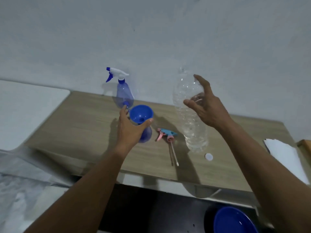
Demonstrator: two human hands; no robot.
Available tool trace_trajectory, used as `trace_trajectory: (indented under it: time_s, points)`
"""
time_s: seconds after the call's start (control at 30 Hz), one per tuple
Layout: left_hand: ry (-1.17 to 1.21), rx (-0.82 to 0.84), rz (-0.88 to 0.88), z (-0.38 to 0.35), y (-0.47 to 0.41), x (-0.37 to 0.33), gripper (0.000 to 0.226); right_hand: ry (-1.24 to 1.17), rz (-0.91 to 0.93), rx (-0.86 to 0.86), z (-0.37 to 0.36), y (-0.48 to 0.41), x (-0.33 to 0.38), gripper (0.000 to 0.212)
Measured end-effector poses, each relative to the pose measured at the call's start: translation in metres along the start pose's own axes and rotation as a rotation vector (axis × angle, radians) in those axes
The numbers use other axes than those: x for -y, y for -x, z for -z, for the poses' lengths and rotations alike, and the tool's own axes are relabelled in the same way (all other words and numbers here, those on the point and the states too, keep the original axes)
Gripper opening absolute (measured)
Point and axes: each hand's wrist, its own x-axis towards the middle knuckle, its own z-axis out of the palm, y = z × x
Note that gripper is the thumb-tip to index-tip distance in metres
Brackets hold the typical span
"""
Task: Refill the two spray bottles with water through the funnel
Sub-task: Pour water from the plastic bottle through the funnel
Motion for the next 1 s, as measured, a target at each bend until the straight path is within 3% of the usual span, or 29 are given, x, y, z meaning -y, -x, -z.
trace_trajectory:
  time_s: [0.07, 0.2, 0.3, 1.0]
  points:
    - [0.002, 0.049, -0.002, 0.002, -0.003, -0.002, 0.108, 0.101, 0.034, 0.131, 0.003, -0.007, 0.011, 0.077]
    - [0.060, 0.100, -0.060, 0.002, -0.006, -0.002, 0.074, 0.273, 0.039, 0.328, 0.001, -0.017, 0.023, 0.075]
    - [0.088, 0.087, -0.067, 0.003, -0.011, 0.005, 0.072, 0.362, 0.015, 0.417, -0.001, -0.023, 0.030, 0.075]
    - [0.063, 0.208, -0.102, 0.011, -0.020, 0.006, 0.062, 0.653, -0.004, 0.614, -0.009, -0.040, 0.056, 0.077]
